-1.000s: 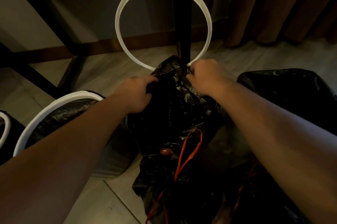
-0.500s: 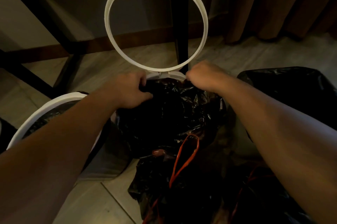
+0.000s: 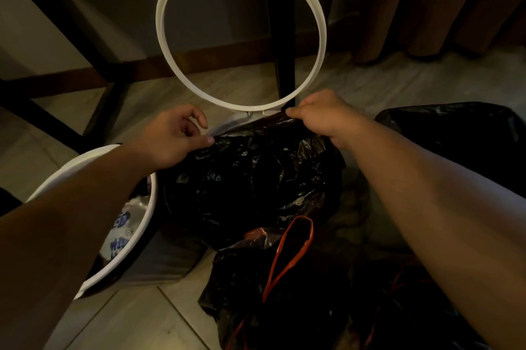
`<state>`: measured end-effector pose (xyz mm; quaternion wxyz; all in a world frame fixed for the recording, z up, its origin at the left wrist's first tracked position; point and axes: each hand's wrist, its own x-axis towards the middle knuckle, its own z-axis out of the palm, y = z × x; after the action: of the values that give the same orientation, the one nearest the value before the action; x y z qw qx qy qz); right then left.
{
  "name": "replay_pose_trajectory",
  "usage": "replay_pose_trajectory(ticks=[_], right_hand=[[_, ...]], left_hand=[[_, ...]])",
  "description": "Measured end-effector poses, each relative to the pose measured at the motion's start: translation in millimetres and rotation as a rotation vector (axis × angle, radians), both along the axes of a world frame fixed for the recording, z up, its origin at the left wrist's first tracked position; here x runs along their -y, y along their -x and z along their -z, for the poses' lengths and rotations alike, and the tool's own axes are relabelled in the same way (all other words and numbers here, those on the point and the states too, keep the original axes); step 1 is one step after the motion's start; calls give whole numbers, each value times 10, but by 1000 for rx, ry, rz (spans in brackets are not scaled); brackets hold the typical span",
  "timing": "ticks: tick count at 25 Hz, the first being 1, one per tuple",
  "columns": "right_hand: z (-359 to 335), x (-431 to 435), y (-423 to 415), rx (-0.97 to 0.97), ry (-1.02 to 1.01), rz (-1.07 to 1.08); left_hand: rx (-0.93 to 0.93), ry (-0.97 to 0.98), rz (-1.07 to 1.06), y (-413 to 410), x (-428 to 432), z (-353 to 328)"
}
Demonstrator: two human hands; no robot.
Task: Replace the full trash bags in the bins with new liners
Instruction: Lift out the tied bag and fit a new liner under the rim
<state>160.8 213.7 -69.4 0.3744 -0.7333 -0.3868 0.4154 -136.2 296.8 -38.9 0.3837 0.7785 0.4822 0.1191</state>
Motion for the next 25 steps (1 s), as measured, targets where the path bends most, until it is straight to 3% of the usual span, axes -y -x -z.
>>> replay_pose_trajectory(ticks=[3, 6, 9, 15, 18, 25], right_hand=[[80, -44, 15, -184, 22, 52], [141, -100, 30, -254, -7, 93], [164, -139, 15, -289, -18, 83], [192, -141, -21, -277, -32, 7], [195, -141, -4, -284, -50, 3], [236, -186, 26, -283, -60, 72]], left_hand=[[-39, -10, -15, 25, -68, -16], [-252, -135, 19, -90, -120, -14], [-294, -109, 0, -206, -138, -31], [-18, 77, -306, -246, -176, -44], [-97, 29, -152, -249, -147, -30], [19, -16, -23, -194, -58, 5]])
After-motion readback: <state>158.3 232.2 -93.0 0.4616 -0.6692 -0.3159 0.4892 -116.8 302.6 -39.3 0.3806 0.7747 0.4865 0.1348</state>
